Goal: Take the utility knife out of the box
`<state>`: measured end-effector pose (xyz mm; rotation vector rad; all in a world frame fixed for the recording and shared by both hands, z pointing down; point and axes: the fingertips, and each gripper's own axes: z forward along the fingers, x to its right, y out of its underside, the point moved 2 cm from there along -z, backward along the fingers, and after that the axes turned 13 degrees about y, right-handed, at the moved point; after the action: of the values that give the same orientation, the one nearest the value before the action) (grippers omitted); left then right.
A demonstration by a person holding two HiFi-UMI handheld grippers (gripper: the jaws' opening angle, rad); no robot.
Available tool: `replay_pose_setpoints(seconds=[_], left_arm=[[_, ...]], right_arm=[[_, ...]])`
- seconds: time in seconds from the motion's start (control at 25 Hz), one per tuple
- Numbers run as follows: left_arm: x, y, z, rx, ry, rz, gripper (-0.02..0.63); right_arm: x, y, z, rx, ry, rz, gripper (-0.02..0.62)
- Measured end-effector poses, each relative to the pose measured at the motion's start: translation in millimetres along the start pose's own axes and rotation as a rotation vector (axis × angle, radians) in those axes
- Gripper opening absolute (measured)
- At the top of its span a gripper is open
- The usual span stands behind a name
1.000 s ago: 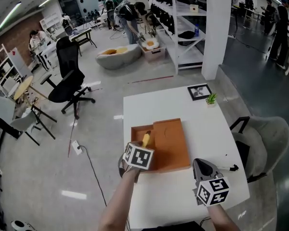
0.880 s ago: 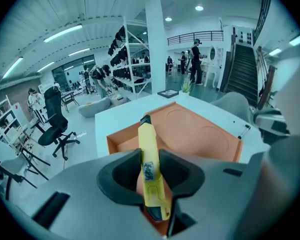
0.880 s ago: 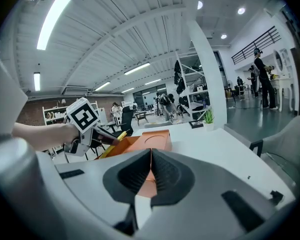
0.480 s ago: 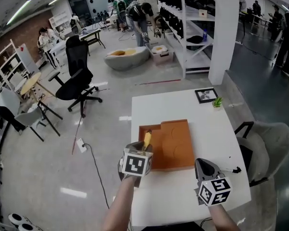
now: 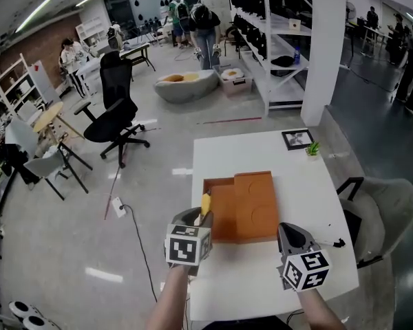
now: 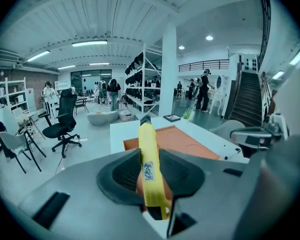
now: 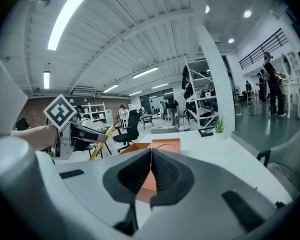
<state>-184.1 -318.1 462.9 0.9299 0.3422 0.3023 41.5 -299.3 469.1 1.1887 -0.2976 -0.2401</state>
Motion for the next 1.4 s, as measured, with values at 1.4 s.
replay_pose_setpoints(seconds=[1.4], left_arm=[[4,62,-82,0.209,-0.075,-0.136,0.114]], right_arm=[[-35,-2,-20,0.036,-0.063,-0.052,0.0]])
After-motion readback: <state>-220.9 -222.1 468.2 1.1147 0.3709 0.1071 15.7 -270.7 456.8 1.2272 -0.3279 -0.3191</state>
